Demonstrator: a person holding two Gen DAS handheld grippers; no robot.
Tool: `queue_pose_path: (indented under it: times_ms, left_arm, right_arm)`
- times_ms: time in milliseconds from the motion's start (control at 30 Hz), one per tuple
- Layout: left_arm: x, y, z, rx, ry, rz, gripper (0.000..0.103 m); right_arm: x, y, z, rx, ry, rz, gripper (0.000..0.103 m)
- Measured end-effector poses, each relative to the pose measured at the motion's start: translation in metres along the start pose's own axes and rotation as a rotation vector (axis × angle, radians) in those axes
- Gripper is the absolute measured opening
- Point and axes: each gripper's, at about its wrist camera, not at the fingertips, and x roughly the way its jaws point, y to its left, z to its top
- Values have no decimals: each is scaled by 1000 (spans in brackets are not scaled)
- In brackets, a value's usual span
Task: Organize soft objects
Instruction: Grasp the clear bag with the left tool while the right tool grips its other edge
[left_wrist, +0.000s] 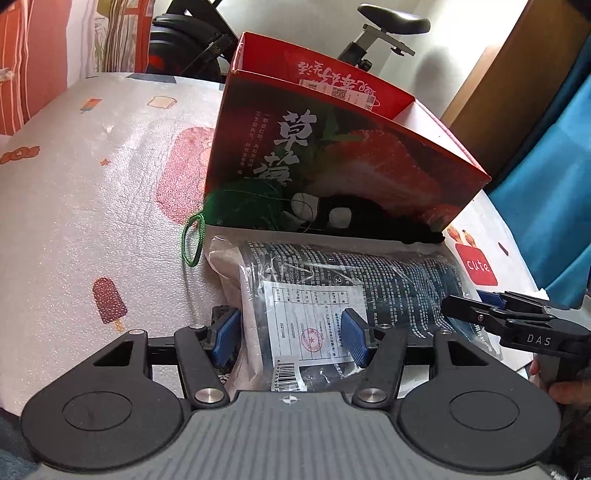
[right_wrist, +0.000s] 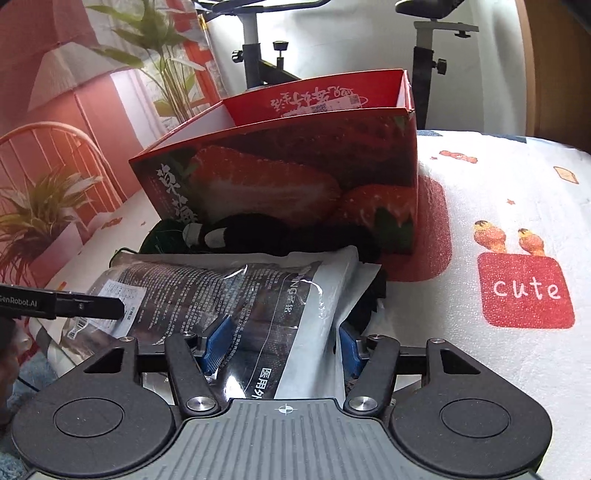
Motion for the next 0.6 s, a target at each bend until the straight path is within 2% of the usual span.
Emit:
queue_pose_path:
  times_ms: [300,467,600]
  left_arm:
    - [13,6,25,74,129,-47,60]
    - [18,0,31,160,152,-34,60]
    - [21,5,32,158,164,-53,60]
  right_arm:
    - [-1,3,14,-159,97,46,56]
    - [0,5,20,-232,145,61,56]
    - [-1,9,22,-288,166,63,55]
